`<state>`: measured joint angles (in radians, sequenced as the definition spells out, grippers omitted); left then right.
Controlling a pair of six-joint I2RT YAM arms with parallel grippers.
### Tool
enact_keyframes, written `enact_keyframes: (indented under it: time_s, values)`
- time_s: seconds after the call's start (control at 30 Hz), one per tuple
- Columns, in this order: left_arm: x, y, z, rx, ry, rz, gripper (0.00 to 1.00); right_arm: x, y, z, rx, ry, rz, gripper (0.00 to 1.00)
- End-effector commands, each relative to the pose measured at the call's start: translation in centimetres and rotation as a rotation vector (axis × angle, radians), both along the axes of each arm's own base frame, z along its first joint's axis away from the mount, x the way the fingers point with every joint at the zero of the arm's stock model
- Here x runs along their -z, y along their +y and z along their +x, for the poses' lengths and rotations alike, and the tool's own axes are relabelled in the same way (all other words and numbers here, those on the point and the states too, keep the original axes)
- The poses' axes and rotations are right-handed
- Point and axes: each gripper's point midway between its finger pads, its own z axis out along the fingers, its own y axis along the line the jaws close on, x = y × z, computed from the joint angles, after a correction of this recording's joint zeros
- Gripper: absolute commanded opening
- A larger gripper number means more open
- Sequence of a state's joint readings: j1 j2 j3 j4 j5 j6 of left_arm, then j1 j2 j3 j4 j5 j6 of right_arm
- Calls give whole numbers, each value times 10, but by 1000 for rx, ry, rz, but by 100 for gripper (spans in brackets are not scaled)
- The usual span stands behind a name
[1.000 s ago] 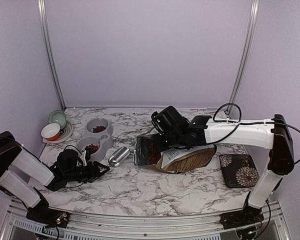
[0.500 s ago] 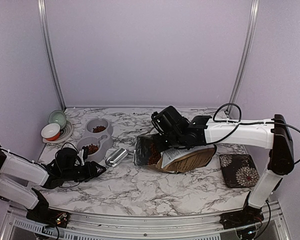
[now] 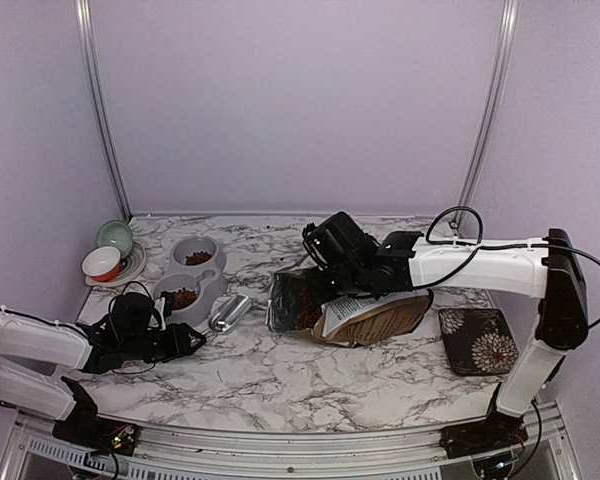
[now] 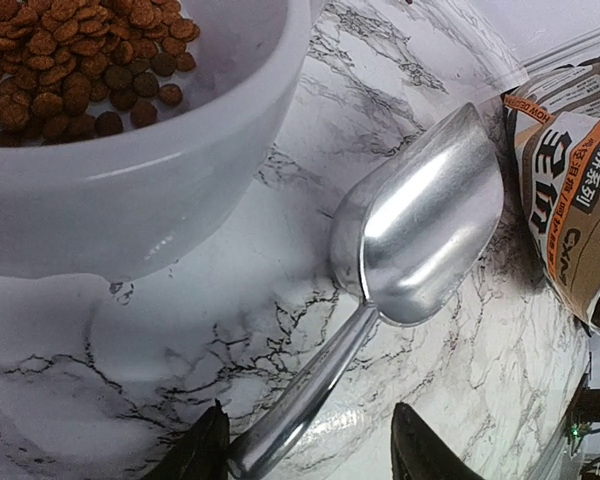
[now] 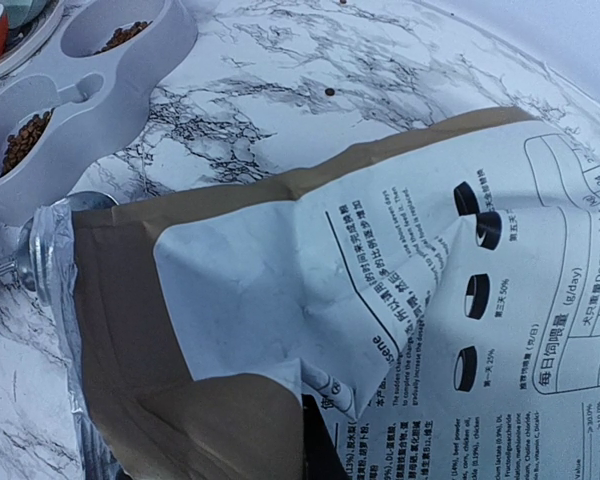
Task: Serve the pet food
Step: Place the spatula at the center of the board, then adjust the pet food bag at the center of the board.
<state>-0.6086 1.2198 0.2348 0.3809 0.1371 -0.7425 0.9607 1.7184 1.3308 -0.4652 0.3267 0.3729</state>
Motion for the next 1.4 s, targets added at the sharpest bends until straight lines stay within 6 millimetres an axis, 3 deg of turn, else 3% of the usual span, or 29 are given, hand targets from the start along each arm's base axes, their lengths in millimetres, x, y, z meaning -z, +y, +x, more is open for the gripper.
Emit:
enact_keyframes:
  time_s: [0.0,0.2,0.4,0.93,1.1,1.37]
  values:
    - [-10,-1,5,10,-28,17,56,-22,-11,14,57,-58,29,0]
    - [-27,-5,5,62,-74,30,55,-23,-11,14,56,-61,31,0]
    - [-55,22,10,38,-128,224,55,-25,-13,13,55,-65,31,0]
    - [-137,5,12,105,-284,115,56,-39,-12,7,29,-82,65,0]
    - [-154,-2,15,138,-326,107,56,-56,-4,2,-15,-102,93,0]
    - [-175,-10,17,177,-387,88,55,-104,24,-17,-122,-154,125,0]
